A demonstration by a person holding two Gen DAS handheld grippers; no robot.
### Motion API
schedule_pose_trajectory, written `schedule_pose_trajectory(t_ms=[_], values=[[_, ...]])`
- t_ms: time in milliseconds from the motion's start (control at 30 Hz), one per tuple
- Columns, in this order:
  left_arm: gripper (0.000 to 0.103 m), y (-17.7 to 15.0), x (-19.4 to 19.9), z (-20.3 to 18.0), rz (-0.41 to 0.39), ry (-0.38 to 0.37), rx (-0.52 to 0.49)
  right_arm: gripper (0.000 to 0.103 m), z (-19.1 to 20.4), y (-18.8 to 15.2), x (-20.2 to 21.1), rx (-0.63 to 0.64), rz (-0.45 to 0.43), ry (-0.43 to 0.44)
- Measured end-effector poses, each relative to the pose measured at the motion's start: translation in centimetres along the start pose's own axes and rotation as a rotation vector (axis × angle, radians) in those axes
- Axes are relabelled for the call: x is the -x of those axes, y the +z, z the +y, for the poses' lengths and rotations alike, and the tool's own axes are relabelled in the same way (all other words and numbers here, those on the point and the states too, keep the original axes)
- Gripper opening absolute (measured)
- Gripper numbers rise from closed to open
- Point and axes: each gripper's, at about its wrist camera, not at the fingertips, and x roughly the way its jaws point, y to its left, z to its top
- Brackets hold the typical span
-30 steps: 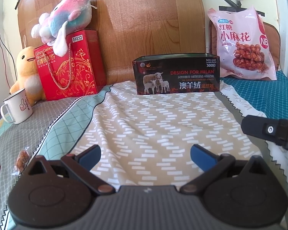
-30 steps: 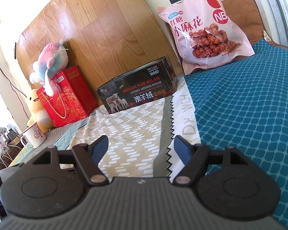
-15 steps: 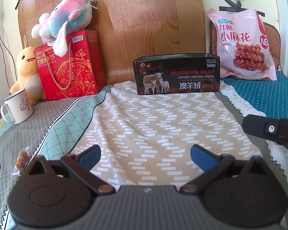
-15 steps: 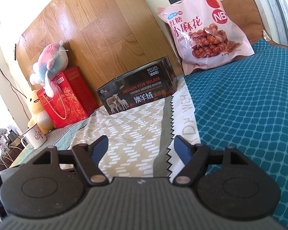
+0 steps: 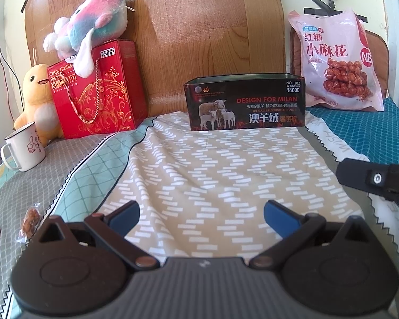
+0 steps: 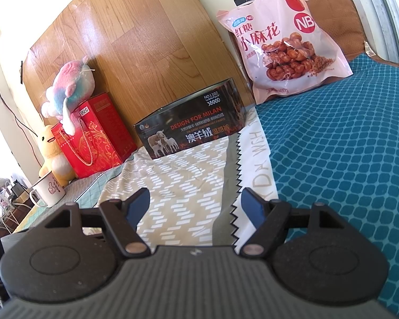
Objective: Organize snacks
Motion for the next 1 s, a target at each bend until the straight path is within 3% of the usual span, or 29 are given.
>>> schedule_pose_trajectory(t_ms=[1000], values=[[0.103, -0.17, -0.07, -0.19, -0.001, 0.001, -0.006, 0.078, 0.04, 0.03, 0.14, -0.008, -0.003, 0.007]])
